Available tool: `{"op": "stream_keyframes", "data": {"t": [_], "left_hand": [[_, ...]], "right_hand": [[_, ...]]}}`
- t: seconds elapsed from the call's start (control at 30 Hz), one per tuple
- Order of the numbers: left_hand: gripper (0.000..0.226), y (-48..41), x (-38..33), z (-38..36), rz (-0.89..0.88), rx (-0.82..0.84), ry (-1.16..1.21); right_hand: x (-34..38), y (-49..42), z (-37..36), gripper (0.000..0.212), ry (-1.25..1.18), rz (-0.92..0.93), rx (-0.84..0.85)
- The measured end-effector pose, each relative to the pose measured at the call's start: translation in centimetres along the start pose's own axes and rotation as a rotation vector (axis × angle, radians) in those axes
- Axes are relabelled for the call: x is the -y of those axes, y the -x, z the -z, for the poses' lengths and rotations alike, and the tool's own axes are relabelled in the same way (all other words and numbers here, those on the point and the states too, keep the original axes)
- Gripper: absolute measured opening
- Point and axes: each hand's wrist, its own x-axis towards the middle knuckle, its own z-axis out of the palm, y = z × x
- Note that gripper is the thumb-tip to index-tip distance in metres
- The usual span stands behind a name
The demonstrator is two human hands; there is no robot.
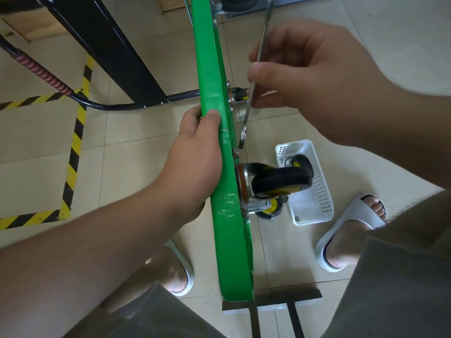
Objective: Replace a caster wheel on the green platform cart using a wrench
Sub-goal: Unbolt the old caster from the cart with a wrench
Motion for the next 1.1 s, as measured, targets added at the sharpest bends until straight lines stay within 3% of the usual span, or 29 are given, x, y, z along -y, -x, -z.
{"op": "stream_keyframes", "data": {"t": [0.2, 0.5, 0.87, 1.1], "left_hand": [[0.030, -0.1, 0.2, 0.0, -0.017, -0.013, -0.014], [0.028, -0.6, 0.5, 0.1, -0.007, 0.014, 0.019], [0.028, -0.7, 0.7, 0.1, -0.004, 0.037, 0.030], [0.028, -0.6, 0.6, 0.2, -0.020, 0.047, 0.008]], "right_hand": [[-1.6, -2.1, 0.3, 0.016, -0.216, -0.358, -0.112], [-3.1, -2.5, -0.7, 0.028, -0.263, -0.580, -0.064], [-3.6, -3.0, -2.0, 0.028, -0.277, -0.587, 0.036], [-0.6, -2.0, -2.1, 0.021, -0.177, -0.303, 0.097]]}}
